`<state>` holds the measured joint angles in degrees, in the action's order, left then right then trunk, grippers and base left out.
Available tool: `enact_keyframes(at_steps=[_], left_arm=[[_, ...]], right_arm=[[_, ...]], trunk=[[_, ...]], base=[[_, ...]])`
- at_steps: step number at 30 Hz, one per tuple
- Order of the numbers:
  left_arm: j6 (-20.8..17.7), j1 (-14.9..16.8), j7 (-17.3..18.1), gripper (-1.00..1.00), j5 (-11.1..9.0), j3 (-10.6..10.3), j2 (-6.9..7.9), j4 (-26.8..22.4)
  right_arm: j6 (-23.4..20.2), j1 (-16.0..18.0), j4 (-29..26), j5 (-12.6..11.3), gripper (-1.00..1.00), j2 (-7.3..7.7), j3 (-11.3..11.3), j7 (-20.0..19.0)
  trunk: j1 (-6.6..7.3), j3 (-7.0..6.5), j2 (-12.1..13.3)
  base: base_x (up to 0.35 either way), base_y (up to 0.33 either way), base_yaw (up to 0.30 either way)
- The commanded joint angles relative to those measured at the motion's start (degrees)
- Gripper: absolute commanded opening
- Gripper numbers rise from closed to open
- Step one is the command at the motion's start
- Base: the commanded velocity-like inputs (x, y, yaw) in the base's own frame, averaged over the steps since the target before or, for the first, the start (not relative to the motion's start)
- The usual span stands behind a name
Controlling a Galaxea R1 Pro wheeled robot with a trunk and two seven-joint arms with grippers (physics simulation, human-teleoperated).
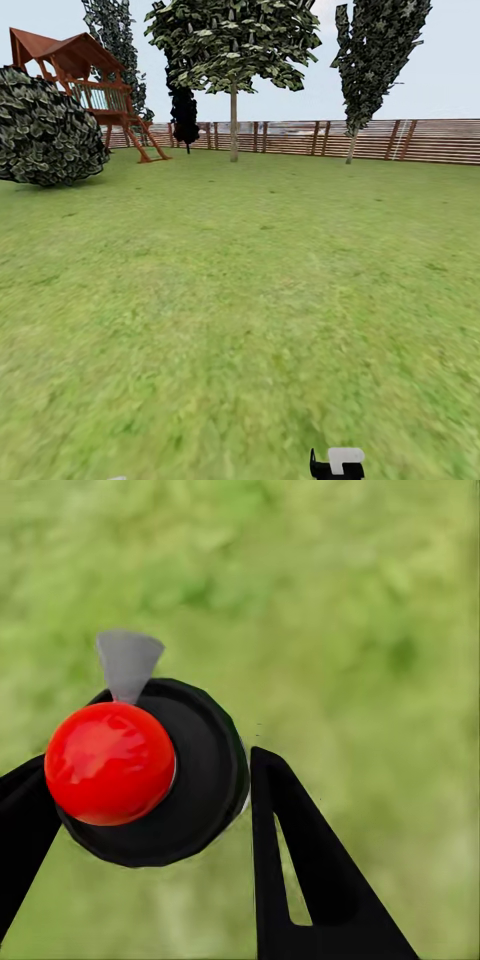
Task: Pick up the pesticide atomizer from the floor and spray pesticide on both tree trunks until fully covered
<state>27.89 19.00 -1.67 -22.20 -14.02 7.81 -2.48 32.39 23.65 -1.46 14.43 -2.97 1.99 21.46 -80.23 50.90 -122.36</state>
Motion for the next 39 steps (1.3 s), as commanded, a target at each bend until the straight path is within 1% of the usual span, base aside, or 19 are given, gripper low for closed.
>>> enact_keyframes(at_steps=[1, 39], left_arm=[[0.14, 0.01, -0.17, -1.00, -0.30, -0.48, 0.01, -0.01], [0.06, 0.02, -0.17, -1.00, -0.30, -0.48, 0.01, 0.02]], right_arm=[[0.04, 0.05, 0.05, 0.60, 1.00, -0.02, 0.21, 0.42], [0.01, 0.00, 0.05, 0.60, 1.00, -0.19, 0.21, 0.42]], trunk=[[-0.03, 0.05, -0.02], [-0.03, 0.05, -0.02]], base=[[0.338, 0.000, 0.000], [0.338, 0.000, 0.000]])
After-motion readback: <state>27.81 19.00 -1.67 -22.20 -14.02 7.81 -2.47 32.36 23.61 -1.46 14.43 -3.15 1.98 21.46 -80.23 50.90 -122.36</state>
